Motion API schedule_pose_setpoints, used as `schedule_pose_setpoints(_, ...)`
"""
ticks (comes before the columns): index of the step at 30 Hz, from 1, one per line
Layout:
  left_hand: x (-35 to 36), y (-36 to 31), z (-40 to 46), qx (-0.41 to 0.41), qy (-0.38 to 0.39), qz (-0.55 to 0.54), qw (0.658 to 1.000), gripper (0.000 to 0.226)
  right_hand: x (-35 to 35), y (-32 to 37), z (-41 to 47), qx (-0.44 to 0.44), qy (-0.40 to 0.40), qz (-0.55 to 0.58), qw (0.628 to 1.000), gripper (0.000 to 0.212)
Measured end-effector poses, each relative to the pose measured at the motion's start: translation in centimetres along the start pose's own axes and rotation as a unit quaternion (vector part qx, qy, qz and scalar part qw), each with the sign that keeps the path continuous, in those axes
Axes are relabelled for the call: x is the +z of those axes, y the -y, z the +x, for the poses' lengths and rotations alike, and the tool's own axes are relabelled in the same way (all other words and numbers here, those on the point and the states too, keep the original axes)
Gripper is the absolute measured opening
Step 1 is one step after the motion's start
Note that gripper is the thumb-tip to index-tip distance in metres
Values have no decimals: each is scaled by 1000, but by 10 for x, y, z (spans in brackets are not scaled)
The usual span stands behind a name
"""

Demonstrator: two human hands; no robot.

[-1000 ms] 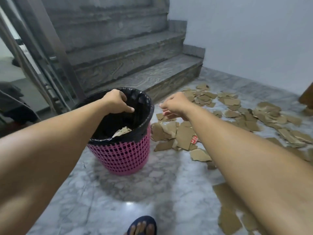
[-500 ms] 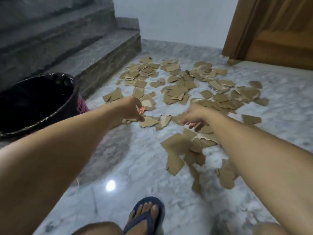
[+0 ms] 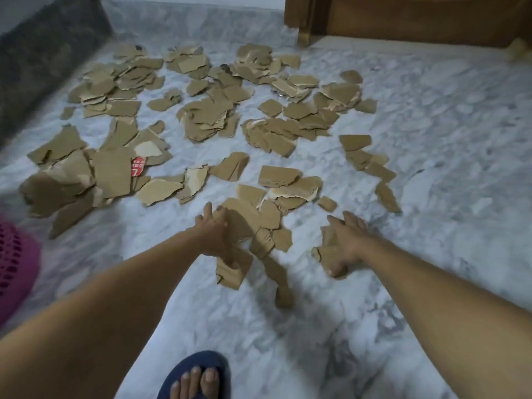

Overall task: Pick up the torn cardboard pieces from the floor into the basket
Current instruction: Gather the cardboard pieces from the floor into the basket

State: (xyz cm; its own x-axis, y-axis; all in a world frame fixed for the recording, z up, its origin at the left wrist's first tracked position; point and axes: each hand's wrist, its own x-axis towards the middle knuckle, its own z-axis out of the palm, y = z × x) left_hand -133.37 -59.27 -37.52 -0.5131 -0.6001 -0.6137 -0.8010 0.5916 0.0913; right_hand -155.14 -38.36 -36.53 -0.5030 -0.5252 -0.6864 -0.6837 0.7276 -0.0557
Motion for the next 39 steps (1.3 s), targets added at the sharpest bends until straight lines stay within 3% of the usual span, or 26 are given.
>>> schedule_pose_setpoints(4, 19, -10, 16, -29, -30, 18, 999, 147, 14, -16, 12, -16, -41, -55, 998, 141)
schedule_pose_setpoints(7, 20, -14, 23, -34, -57, 36, 997, 142, 11, -12, 16, -19, -67, -66, 995, 125)
schedule_pose_setpoints(12, 10, -18, 34, -47, -77, -48, 995, 107, -8, -2, 23, -40, -94, 11, 995, 72)
schedule_pose_setpoints(17, 2, -14, 48, -50, -47, -169, 983, 79, -31, 17, 47, -34, -126, 173, 976, 58)
schedule_pose_setpoints(19, -5, -10, 54, -40, -60, -198, 978, 72, -38, 27, 57, -16, -132, 197, 971, 63)
schedule_pose_setpoints(22, -18, -2, 64, -41, -102, -190, 976, 79, -47, 44, 68, 6, -135, 254, 958, 68)
schedule_pose_setpoints(25, -30, 6, 73, -57, -151, -108, 981, 97, -52, 63, 82, 31, -139, 272, 952, 69)
schedule_pose_setpoints(29, -46, 14, 87, -63, -186, -62, 978, 105, -57, 82, 102, 92, -140, 301, 939, 75)
schedule_pose_setpoints(34, -63, 22, 107, -43, -172, -55, 983, 119, -60, 96, 120, 112, -158, 275, 942, 74)
schedule_pose_setpoints(37, -69, 20, 119, -13, -148, -28, 988, 120, -62, 99, 123, 121, -159, 275, 941, 87)
schedule_pose_setpoints(39, -73, 18, 126, 8, -118, -6, 993, 133, -64, 99, 124, 109, -160, 254, 948, 97)
